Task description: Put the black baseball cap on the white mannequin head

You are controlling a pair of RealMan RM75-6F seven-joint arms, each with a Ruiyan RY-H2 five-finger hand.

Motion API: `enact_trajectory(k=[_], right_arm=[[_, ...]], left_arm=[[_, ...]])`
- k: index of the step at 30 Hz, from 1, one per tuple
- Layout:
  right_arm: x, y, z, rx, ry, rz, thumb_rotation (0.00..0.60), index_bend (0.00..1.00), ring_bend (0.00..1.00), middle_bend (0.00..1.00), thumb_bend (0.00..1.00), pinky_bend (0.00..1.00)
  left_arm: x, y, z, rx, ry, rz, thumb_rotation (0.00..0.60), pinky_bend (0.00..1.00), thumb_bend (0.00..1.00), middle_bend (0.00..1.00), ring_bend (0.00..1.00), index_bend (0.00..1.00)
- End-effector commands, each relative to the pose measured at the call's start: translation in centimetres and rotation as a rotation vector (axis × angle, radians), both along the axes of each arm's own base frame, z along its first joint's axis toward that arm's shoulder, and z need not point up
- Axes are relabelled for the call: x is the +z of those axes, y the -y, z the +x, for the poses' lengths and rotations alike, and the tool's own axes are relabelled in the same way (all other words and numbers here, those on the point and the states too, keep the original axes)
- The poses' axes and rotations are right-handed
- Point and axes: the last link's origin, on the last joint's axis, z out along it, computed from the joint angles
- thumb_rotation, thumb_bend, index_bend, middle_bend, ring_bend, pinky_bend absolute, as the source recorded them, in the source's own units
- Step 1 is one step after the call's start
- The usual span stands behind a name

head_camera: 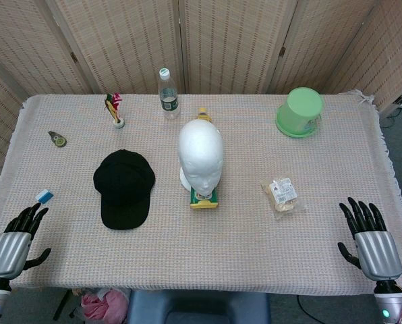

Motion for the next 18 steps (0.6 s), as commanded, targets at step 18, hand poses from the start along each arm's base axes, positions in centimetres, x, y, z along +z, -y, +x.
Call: enact_trajectory(k=[18], right_arm=[[0.3,0.2,-0.3,-0.015,0.001,-0.028,0.600,0.00,0.00,0.00,0.22,0.00]], left_arm=[[-2.3,-0.2,1.6,-0.193,0.062,-0.001,0.600,0.23,0.28,0.00,0.01,0.04]])
